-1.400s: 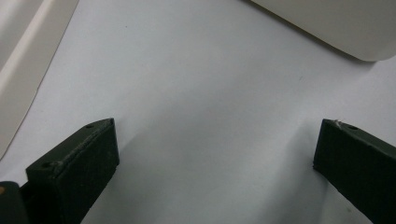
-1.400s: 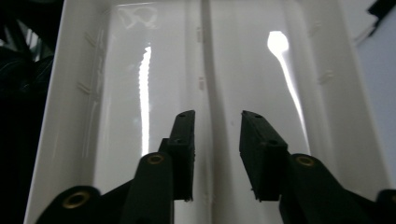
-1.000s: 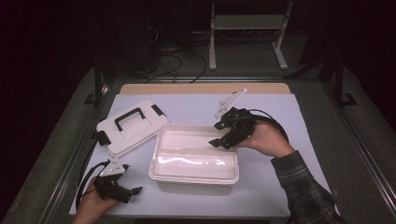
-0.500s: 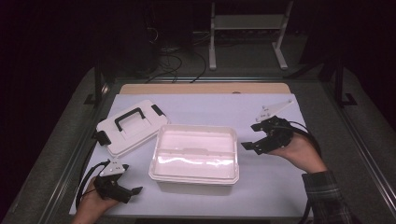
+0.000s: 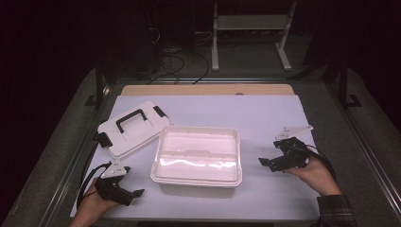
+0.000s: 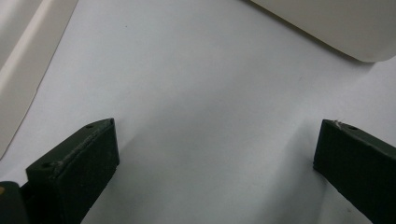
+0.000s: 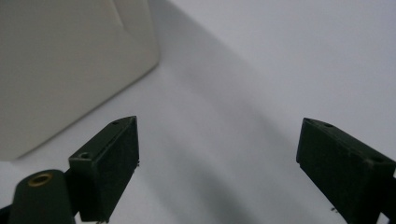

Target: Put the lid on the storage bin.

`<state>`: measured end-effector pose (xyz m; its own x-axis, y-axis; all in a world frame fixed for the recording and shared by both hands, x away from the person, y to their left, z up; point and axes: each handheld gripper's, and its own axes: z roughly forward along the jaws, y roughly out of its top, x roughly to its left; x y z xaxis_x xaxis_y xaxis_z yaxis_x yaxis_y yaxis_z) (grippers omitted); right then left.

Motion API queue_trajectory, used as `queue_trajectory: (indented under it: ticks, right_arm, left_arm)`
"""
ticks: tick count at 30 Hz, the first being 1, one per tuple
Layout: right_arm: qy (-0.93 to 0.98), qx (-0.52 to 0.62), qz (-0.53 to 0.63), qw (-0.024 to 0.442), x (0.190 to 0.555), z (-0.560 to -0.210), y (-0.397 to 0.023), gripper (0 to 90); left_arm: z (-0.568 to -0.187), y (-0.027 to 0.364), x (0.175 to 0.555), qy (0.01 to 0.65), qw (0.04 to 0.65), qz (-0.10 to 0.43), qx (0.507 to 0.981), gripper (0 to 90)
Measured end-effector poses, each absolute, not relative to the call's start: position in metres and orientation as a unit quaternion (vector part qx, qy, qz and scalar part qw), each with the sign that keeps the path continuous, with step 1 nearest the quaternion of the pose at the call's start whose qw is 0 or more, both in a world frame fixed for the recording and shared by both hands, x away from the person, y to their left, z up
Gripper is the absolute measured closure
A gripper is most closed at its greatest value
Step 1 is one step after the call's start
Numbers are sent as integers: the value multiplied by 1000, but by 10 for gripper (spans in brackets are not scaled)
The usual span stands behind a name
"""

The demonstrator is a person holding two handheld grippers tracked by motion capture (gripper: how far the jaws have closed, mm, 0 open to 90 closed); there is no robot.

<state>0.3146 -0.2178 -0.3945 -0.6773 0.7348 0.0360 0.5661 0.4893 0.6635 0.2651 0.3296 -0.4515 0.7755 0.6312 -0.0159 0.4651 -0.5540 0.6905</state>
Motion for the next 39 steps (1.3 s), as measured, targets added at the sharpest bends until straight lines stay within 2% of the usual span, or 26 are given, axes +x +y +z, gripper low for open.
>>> queue_trajectory:
  ticks: [14,16,27,32,39]
  right_arm:
    - [840,422,302,155,302,-446,-222,24]
    - [840,424,301,154,300,-452,-222,19]
    - [823,429,335,162,293,-459,-229,19]
    - [824,428,335,162,293,-459,-229,19]
    - [823,429,336,163,293,-459,-229,19]
  left_arm:
    - [-437,335,268,325,350,117,871,0]
    - [-433,336,270,325,351,115,871,24]
    - [-409,341,298,340,337,117,870,64]
    - [-398,343,316,349,333,117,868,129]
    - [-386,346,339,358,319,123,869,143]
